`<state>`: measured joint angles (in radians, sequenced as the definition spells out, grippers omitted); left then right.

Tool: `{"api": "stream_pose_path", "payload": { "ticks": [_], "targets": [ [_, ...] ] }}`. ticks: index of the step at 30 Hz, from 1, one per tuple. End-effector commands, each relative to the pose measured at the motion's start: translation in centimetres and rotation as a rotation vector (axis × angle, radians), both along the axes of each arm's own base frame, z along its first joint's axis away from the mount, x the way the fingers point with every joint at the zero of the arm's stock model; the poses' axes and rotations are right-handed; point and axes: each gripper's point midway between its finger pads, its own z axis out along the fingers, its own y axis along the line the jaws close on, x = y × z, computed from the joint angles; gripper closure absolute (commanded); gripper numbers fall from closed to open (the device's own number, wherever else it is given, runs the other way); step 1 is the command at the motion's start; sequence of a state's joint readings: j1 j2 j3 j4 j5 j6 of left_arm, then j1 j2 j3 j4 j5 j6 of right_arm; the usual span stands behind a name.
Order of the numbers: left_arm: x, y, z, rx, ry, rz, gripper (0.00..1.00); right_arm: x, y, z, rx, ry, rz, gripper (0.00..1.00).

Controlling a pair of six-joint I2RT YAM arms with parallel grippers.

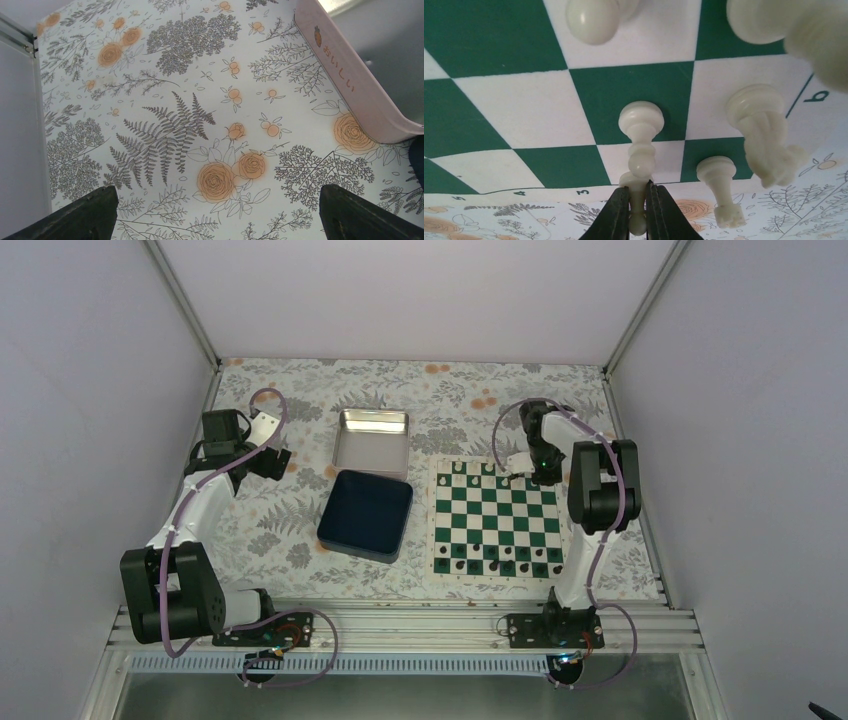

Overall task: Set up the chess pieces on the board
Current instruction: Place the chess piece on the chessboard, then reset both arms

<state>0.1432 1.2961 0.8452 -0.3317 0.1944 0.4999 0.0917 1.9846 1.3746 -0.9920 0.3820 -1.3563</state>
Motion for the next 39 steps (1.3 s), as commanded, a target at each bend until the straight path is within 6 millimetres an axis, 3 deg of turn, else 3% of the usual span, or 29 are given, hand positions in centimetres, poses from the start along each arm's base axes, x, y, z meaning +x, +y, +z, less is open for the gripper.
{"api": "stream_pose_path", "payload": {
  "ticks": [1,19,27,31,32,33,34,35,39],
  "targets": [
    [0.4,0.2,0.9,-0.01,-0.015,0.01,0.01,0.0,-0.5,-0.5,-0.007,0.013,-0.02,0.92],
    [0.2,0.2,1.0,-0.009,-0.016,0.011,0.01,0.4,-0.6,-0.1,0.0,-0.017,-0.023,0.8],
    [0.1,-0.5,1.7,-0.022,-0.036,-0.024,0.0,-1.3,-0.1,3.5,0.039,-0.018,-0.068,0.75],
    [0.1,-0.7,1.9,-0.031,-0.042,-0.039,0.0,-1.0,1.1,7.2,0.118,-0.099,-0.106,0.71],
    [0.2,-0.7,2.0,-0.031,-0.042,-0.039,0.0,-0.4,1.5,8.5,0.147,-0.136,-0.132,0.65],
    [0.2,-0.7,2.1,-0.031,-0.045,-0.038,0.0,0.3,1.9,9.8,0.173,-0.178,-0.166,0.53],
    [0.2,-0.7,2.2,-0.032,-0.047,-0.039,0.0,1.3,2.3,11.4,0.211,-0.239,-0.217,0.08],
    [0.3,-0.8,2.2,-0.032,-0.05,-0.04,0.0,2.0,2.9,12.6,0.251,-0.273,-0.253,0.01],
    [0.4,-0.6,2.2,-0.027,-0.052,-0.035,0.0,2.9,6.4,16.5,0.474,-0.331,-0.282,0.0]
  ]
}}
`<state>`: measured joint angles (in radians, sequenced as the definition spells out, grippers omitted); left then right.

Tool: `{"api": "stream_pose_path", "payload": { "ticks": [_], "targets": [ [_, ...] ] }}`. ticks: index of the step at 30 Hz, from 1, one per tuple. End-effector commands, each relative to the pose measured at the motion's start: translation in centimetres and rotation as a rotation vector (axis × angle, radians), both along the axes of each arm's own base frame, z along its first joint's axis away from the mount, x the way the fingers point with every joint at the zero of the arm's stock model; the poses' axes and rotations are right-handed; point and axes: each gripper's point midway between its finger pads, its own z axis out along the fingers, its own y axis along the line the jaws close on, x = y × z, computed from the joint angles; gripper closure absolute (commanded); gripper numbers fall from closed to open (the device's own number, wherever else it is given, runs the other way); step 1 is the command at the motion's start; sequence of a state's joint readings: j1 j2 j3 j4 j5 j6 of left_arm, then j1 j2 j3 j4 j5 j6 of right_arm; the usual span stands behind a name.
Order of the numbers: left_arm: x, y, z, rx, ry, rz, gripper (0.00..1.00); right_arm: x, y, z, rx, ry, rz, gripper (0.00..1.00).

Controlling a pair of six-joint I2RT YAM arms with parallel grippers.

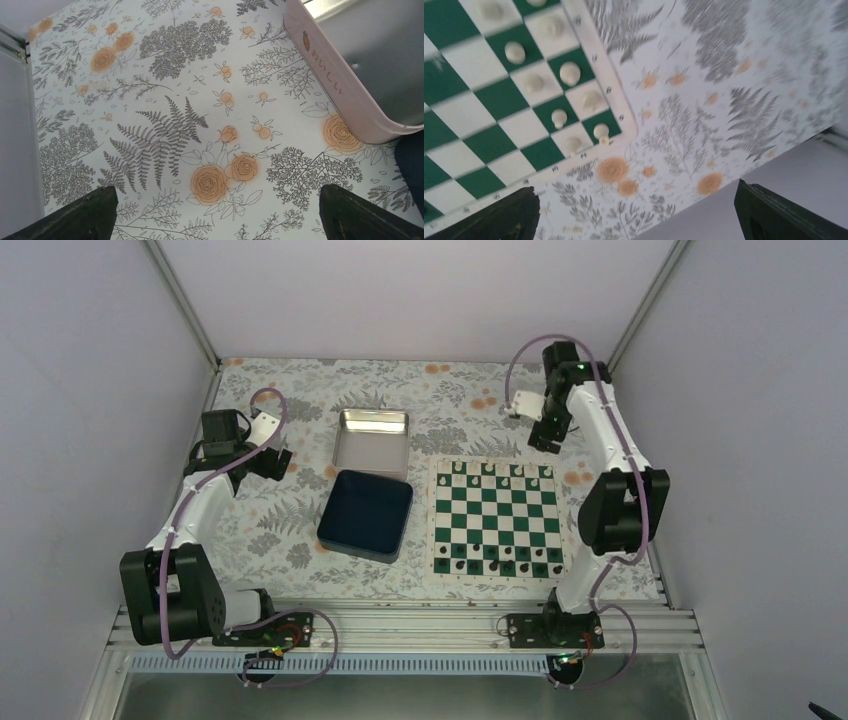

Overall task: Set up the chess pieces on the board
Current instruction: Reset both arms

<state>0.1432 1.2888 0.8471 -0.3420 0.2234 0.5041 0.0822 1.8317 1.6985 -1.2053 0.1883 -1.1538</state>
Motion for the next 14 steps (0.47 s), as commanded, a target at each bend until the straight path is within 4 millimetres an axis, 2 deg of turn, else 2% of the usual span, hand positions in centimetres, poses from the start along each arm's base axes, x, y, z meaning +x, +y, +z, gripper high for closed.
{"api": "stream_pose_path", "payload": {
  "ticks": [1,6,12,14],
  "targets": [
    [0.7,0.0,1.9,-0.006,-0.052,-0.01,0.0,-0.4,3.9,4.1,0.286,-0.085,-0.07,0.0],
    [0.7,-0.1,1.6,-0.006,-0.052,-0.012,0.0,3.1,3.6,6.0,0.34,-0.308,-0.179,0.0],
    [0.7,0.1,1.7,0.001,-0.052,-0.007,0.0,1.6,3.4,4.6,0.303,-0.245,-0.132,0.0],
    [0.6,0.1,1.6,0.003,-0.052,-0.004,0.0,3.0,3.2,5.9,0.314,-0.318,-0.157,0.0]
  ]
}}
